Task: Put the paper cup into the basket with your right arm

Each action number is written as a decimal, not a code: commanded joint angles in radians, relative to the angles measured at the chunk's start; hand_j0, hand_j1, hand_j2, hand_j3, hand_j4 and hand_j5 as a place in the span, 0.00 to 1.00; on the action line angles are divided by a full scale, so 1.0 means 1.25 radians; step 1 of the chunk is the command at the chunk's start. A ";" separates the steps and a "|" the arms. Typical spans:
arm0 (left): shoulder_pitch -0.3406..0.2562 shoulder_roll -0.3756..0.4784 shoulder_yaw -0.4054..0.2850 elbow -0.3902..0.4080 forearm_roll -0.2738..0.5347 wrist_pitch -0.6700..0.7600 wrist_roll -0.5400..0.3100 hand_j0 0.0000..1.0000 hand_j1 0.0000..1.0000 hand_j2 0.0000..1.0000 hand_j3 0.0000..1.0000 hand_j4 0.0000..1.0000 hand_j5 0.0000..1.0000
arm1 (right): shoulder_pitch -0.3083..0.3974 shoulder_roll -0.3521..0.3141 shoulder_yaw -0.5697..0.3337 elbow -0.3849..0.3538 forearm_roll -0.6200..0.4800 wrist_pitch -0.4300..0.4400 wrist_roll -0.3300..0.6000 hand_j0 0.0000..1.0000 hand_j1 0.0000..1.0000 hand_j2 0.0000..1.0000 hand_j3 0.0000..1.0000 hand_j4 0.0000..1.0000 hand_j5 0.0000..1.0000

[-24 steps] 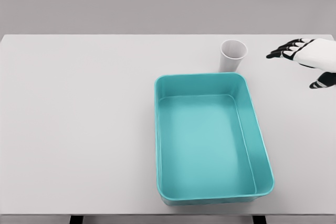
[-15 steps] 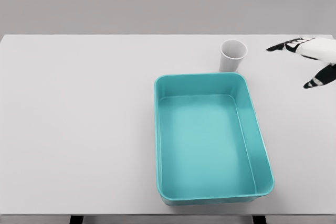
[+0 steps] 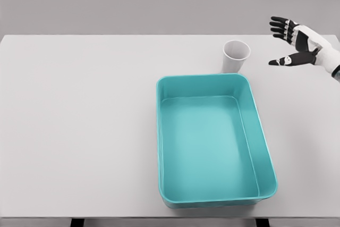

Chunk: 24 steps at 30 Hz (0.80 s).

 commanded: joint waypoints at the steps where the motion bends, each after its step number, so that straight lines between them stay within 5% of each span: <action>1: 0.000 0.000 0.000 0.000 0.001 0.000 -0.001 1.00 1.00 1.00 1.00 1.00 1.00 | 0.000 0.036 -0.011 0.015 -0.003 0.003 0.000 1.00 1.00 1.00 1.00 1.00 1.00; 24: 0.000 0.000 0.000 0.000 0.001 0.000 0.000 1.00 1.00 1.00 1.00 1.00 1.00 | 0.001 0.130 -0.005 0.047 0.039 -0.006 0.000 1.00 1.00 1.00 1.00 1.00 1.00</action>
